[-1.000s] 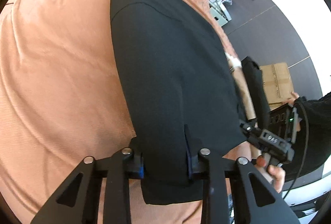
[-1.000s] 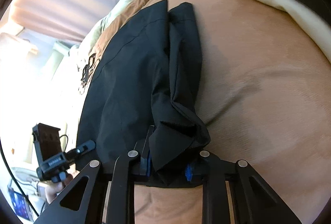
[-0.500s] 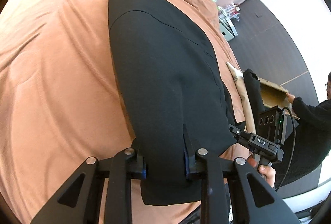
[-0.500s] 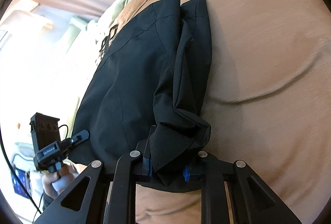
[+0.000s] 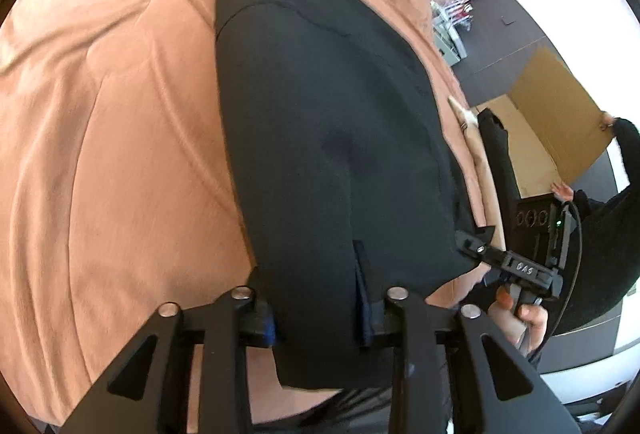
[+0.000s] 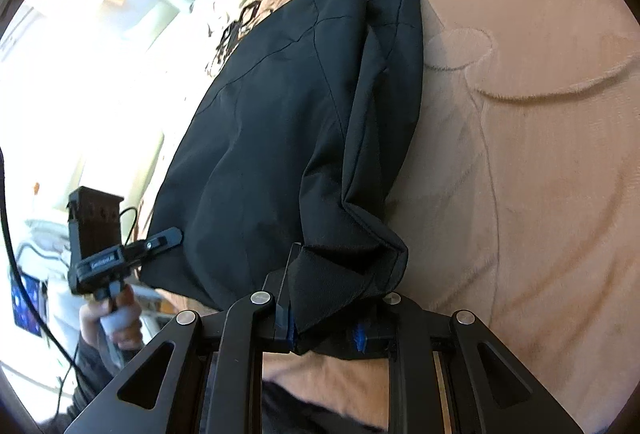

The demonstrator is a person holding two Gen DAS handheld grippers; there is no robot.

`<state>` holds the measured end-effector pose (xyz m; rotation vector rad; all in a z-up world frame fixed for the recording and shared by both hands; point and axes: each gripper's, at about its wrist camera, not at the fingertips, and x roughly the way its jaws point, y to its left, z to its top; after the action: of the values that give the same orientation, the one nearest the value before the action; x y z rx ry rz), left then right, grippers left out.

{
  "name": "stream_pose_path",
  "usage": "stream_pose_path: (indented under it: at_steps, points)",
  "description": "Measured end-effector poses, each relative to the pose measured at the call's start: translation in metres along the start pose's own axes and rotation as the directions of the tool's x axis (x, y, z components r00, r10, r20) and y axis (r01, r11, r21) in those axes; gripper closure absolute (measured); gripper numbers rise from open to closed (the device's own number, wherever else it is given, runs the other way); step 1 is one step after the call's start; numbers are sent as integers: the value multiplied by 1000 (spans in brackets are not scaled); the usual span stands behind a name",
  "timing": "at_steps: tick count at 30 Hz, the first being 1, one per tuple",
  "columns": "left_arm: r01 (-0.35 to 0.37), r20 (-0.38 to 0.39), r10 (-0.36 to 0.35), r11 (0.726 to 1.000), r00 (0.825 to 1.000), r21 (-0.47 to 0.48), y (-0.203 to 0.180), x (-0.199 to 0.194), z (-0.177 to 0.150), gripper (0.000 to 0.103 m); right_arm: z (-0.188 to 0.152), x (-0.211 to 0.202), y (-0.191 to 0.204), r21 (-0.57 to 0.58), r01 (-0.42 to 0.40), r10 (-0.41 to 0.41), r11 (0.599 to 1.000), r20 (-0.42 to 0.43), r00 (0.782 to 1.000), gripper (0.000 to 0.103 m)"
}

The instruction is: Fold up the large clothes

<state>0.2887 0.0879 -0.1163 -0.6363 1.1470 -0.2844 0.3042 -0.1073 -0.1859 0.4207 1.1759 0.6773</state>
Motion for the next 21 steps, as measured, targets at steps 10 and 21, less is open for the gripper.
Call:
stream_pose_path:
  at_steps: [10, 21]
  points:
    - [-61, 79, 66, 996, 995, -62, 14, -1, 48, 1, 47, -15, -25, 61, 11, -13, 998, 40, 999, 30]
    - [-74, 108, 86, 991, 990, -108, 32, 21, 100, 13, 102, 15, -46, 71, -16, 19, 997, -44, 999, 30]
